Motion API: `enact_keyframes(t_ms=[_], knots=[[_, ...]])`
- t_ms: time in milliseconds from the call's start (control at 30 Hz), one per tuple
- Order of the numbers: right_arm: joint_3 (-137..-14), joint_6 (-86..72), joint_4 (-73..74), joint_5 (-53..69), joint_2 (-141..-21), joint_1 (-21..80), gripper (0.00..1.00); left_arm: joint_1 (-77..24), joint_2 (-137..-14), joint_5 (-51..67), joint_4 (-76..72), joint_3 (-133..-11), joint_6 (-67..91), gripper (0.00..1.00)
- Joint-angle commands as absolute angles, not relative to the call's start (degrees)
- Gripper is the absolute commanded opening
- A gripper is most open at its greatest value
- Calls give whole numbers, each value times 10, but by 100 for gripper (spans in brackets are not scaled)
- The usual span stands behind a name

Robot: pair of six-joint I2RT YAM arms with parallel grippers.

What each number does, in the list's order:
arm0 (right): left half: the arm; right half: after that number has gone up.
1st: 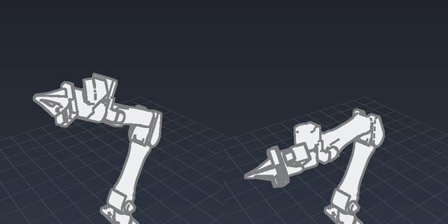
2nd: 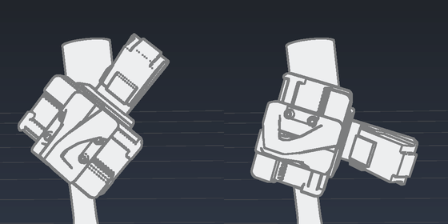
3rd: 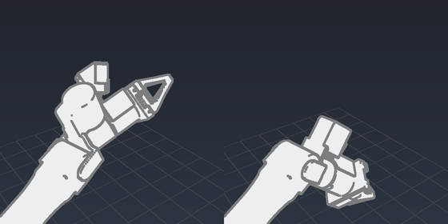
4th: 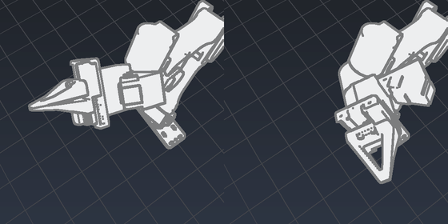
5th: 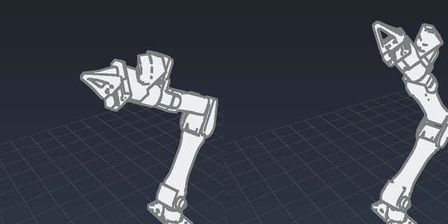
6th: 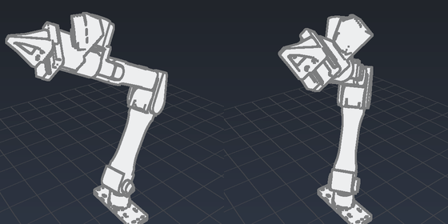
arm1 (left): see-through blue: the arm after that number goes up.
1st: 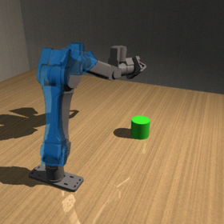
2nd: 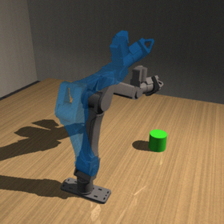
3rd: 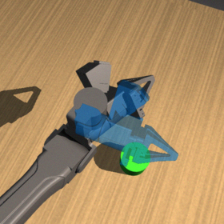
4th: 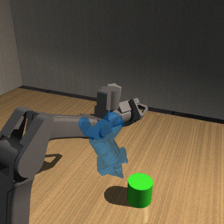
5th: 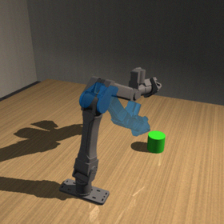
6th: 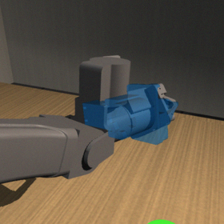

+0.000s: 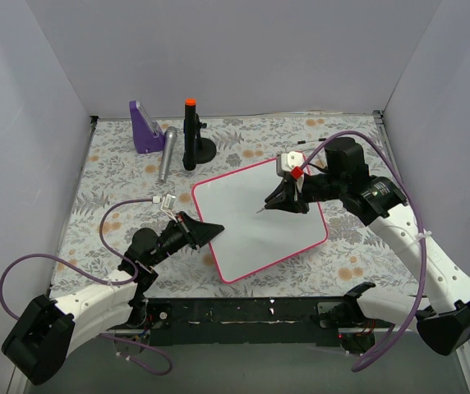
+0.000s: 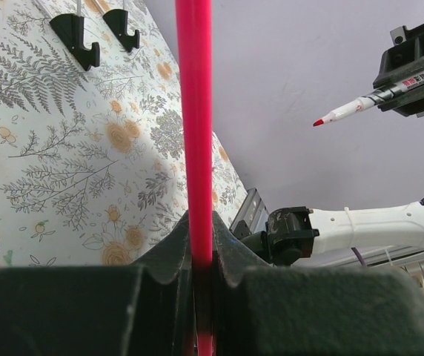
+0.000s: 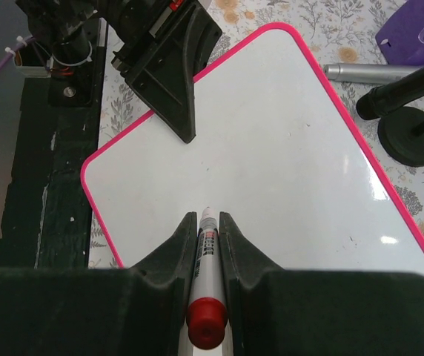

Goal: Write a sentence on the whiteboard
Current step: Write on the whiteboard with the whiteboard marker without the cap.

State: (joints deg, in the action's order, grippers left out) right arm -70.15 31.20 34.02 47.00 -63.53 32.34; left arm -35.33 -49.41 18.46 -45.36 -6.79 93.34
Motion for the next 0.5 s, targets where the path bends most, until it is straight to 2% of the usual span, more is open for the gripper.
enact_keyframes(t_ms=[0, 467], knots=[[-693, 300, 315, 488, -623, 319, 1, -355, -482, 186, -561, -79, 949, 0], [-680, 278, 294, 490, -622, 316, 1, -355, -485, 186, -565, -81, 954, 0]])
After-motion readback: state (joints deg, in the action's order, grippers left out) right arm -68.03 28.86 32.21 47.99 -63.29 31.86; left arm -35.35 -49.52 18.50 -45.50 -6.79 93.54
